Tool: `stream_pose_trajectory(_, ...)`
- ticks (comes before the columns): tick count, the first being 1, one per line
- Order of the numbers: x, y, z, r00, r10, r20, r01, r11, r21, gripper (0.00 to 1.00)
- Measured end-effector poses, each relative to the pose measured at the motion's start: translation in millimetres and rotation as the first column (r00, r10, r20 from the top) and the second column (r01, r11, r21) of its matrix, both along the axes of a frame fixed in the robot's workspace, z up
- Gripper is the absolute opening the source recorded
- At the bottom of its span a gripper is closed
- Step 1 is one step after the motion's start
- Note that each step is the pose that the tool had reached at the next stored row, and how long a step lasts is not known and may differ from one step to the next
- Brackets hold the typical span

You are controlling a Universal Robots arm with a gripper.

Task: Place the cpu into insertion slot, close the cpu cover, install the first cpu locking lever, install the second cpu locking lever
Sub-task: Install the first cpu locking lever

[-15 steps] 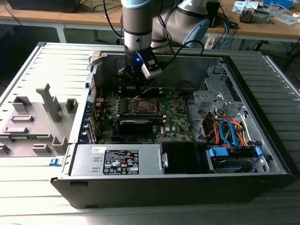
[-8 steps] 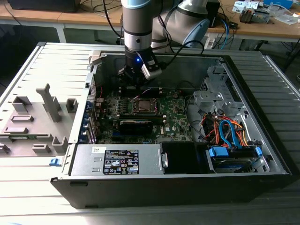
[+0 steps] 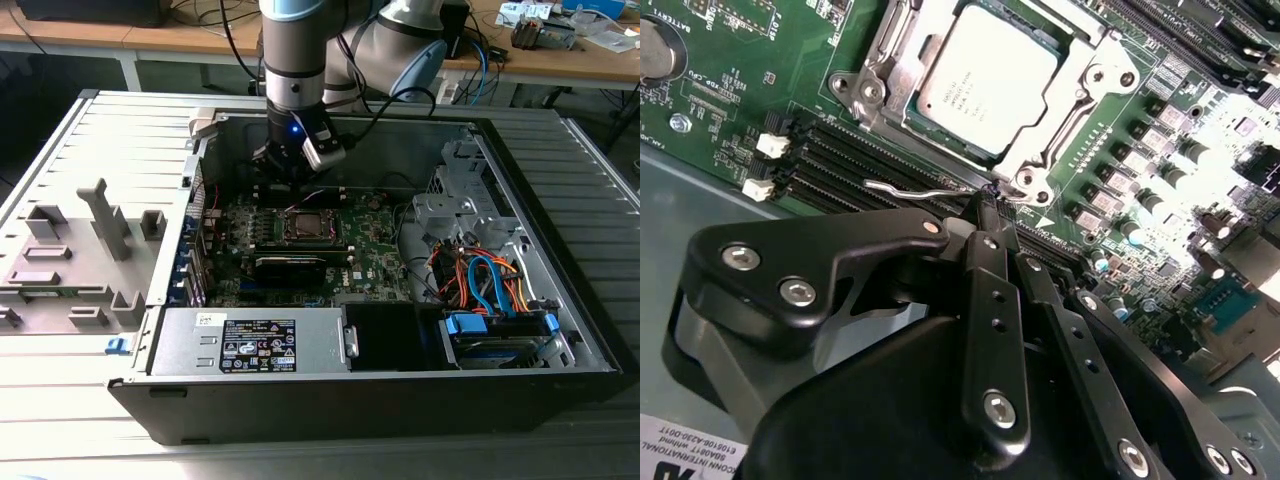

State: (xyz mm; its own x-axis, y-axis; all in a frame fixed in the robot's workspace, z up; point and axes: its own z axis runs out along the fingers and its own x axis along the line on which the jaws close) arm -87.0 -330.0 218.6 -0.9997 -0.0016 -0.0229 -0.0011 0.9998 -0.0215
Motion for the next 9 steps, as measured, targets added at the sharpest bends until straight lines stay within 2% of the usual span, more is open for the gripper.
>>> stream_pose_trajectory(9,7.7,0.0,-2.7,1.0,0.001,0.0,-0.001,1.0,-0.0002,0.11)
